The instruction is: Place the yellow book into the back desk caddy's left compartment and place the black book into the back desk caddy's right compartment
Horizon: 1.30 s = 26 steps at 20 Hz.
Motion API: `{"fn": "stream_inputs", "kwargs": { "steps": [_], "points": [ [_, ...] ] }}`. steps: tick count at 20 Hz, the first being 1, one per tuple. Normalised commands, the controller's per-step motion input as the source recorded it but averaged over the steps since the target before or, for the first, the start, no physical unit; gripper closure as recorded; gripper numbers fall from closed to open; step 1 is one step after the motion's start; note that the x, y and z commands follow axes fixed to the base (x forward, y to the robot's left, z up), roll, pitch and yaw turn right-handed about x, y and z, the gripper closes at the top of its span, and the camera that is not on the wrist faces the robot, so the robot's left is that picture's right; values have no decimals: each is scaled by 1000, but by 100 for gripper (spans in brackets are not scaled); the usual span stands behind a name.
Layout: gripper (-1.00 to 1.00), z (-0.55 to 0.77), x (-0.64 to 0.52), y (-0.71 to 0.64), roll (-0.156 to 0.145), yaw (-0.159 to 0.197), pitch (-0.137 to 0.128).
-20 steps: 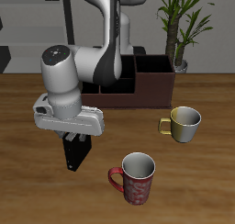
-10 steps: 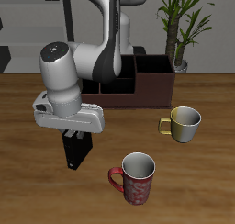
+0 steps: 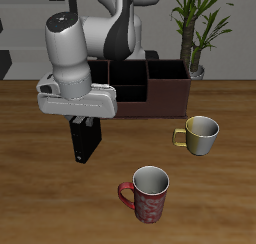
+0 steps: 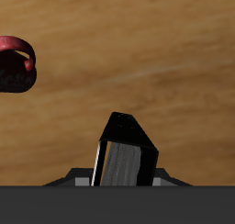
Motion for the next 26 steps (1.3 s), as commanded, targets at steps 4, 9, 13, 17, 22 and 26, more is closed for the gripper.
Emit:
{"fn": "stream_inputs", "kwargs": {
  "steps": [4, 9, 13, 17, 22, 26],
  "points": [
    [100, 498, -352, 112, -13, 77, -12],
    [100, 458, -352, 161, 27, 19, -33],
    [100, 642, -496, 295, -31, 22, -113],
    [100, 413, -433, 277, -66, 3, -59],
    [100, 237, -325, 250, -40, 71, -53],
    [100, 264, -393, 282, -42, 38, -51]
  ]
}}
